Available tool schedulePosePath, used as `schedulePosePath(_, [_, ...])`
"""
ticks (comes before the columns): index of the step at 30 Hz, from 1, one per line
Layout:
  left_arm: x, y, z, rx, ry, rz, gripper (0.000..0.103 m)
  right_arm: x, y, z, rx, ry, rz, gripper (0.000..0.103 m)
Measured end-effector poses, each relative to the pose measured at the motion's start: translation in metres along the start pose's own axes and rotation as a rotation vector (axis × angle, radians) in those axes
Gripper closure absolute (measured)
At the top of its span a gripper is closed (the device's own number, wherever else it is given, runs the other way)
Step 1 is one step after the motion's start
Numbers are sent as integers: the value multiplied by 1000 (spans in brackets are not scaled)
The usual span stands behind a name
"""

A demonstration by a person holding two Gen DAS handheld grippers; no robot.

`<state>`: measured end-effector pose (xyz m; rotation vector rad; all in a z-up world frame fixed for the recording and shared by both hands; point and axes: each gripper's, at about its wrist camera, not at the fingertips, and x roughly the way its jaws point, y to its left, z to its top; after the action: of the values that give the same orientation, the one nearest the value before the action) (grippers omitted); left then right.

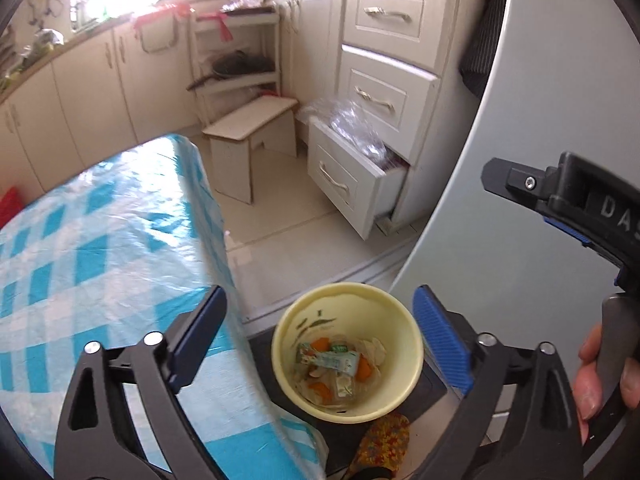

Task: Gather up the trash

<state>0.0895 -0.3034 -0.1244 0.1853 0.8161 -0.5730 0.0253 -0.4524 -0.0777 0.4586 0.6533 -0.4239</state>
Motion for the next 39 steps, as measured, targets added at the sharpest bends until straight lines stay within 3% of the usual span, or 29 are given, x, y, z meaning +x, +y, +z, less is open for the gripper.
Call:
schedulePosePath(3, [-31,12,-2,-17,-43,17,8,-23,15,-6,-55,-55,-67,9])
schedulePosePath(9, [-100,40,-19,-37,-98,63,8,-65,39,-27,-107,-92,-110,7])
schedulePosePath(21, [-214,69,-59,-34,-169,142,8,-150,77,-52,-184,-147,-105,7])
schedulePosePath(39, [-326,79,-88,-16,-271,212,8,-231,123,-88,-269,-209,-63,7])
